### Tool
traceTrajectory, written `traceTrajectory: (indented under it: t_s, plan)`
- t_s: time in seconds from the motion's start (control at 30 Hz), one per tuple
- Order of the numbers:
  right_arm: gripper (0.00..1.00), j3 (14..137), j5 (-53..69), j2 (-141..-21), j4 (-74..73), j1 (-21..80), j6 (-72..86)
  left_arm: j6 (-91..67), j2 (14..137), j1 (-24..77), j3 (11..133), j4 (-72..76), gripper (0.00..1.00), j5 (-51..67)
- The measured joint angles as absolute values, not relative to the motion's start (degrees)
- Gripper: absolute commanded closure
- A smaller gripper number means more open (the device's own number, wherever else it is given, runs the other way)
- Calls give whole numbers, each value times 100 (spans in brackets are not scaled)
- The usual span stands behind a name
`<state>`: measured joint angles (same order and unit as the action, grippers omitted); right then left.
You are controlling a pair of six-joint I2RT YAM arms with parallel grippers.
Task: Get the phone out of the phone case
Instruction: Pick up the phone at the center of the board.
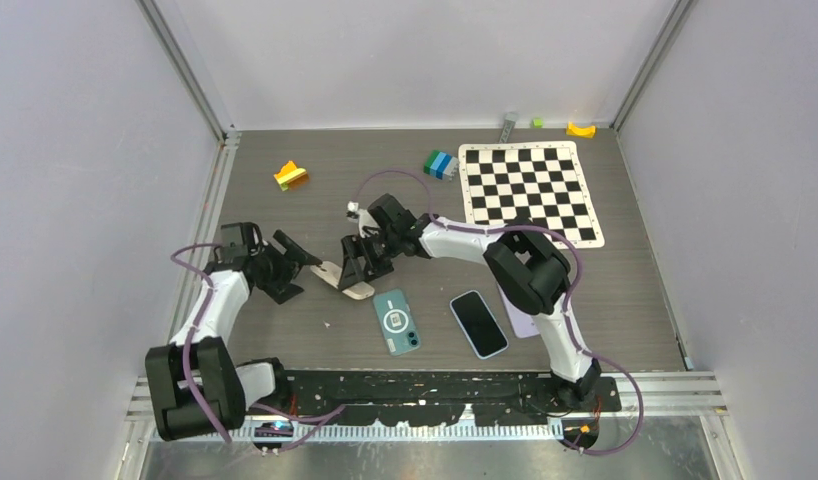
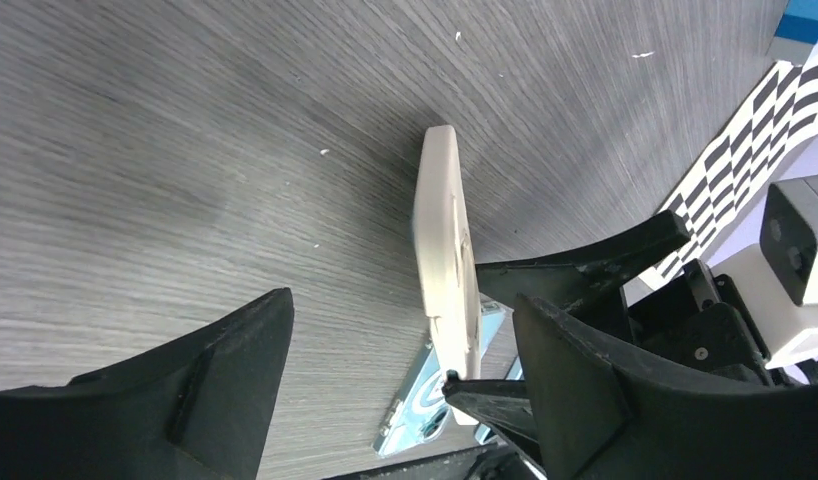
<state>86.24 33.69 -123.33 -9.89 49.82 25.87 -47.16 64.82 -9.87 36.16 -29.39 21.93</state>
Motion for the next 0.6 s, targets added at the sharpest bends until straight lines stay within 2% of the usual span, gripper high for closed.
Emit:
traceTrajectory:
  t_s: [0.17, 0.33, 0.43, 0.5, 0.53, 0.6]
  plan:
    - [77, 8586, 3636, -12335, -919, 4888, 2867, -4772, 7102, -947, 3612, -2547, 51, 2440]
    - [77, 8571, 3750, -12337, -902, 4901, 2930, -4965, 7649, -803, 3601, -2126, 63, 2510]
    - [77, 8571, 3756, -12342, -910, 4906, 2915, -5113, 7802, -738, 3586, -1953, 80, 2510]
    - [76, 8571, 3752, -12350, -923, 4906, 2891, -5227, 7826, -720, 3586, -1881, 96, 2519]
    - [75, 8571, 3745, -12357, -941, 4906, 2880, -5288, 7826, -716, 3586, -1844, 100, 2536]
    - [71, 8571, 3732, -12376, -954, 4917, 2864, -5363, 7824, -711, 3586, -1806, 100, 2554]
